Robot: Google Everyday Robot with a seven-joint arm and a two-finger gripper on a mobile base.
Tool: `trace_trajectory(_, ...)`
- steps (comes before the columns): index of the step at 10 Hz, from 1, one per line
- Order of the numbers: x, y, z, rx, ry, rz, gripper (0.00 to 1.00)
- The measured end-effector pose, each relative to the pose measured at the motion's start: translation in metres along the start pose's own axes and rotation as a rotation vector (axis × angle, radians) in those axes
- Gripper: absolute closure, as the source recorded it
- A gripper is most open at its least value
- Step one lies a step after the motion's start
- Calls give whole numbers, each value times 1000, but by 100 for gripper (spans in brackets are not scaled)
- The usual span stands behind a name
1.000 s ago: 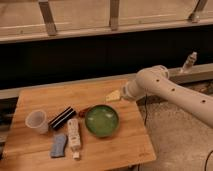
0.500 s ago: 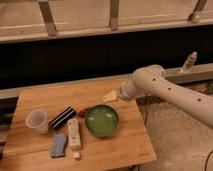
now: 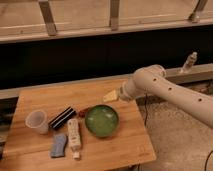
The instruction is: Place the white sponge in the ceramic bowl
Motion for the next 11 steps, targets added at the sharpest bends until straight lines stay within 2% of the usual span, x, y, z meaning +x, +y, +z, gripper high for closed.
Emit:
trace_trajectory(2,-2,10,-3,-15,5,-26,20)
trace_trajectory(3,-1,28,4,-18,25,-83,20)
trace_trajectory(5,7,84,22,-2,73,-245,20)
trace_trajectory(8,43,161,47,53,160,-478,20)
trace_trajectory(10,55,175,54,62,185,-528,20)
trace_trajectory(11,54,173,54,66,182,-527,20)
